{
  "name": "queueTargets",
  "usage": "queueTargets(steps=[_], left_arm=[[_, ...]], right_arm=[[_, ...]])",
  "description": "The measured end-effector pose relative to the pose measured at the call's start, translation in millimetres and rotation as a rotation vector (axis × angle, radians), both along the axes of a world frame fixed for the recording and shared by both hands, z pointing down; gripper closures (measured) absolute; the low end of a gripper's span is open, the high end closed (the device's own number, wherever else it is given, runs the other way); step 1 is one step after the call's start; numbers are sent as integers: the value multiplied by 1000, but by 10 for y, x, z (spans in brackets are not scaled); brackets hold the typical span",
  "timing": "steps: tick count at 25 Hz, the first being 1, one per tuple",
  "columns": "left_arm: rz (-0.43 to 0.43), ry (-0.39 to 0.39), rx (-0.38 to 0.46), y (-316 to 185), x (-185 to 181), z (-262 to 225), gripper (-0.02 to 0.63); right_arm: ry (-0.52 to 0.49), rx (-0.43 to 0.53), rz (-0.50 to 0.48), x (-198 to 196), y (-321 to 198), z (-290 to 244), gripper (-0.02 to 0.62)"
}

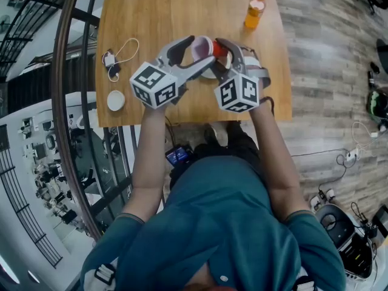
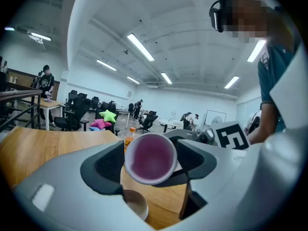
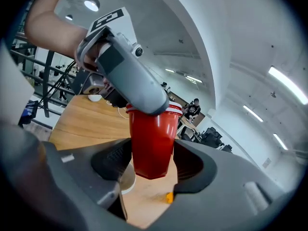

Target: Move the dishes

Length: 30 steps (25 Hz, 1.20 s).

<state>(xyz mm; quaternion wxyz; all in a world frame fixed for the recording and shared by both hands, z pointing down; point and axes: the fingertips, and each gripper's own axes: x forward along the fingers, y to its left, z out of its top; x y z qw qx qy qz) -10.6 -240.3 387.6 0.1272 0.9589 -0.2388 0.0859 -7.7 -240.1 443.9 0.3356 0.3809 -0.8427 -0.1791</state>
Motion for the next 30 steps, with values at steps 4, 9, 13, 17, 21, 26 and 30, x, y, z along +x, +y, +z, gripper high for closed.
queueTargets(steps=[4,9,13,17,21,26,30], left_arm=[[40,-63,40,31,-36,-23,275],[91,-54,44,104,-10,-71,252],[173,-58,23,201,64,-26,192],[197,-53,0,216,51,15,212],[242,16,-50,233,14,-24,207],[289,39,-68,307,-27,-10,234],[295,37,-69,326,-36,17,271]], right_arm=[[27,2,2,59,8,-14,314],[22,12,-30,39,70,-55,316],[27,40,-83,-28,150,-104,316],[33,59,-122,-35,221,-116,318],[4,74,-156,-8,275,-174,319],[-5,76,-179,1,342,-185,319],[-11,65,-183,-3,365,-174,319]])
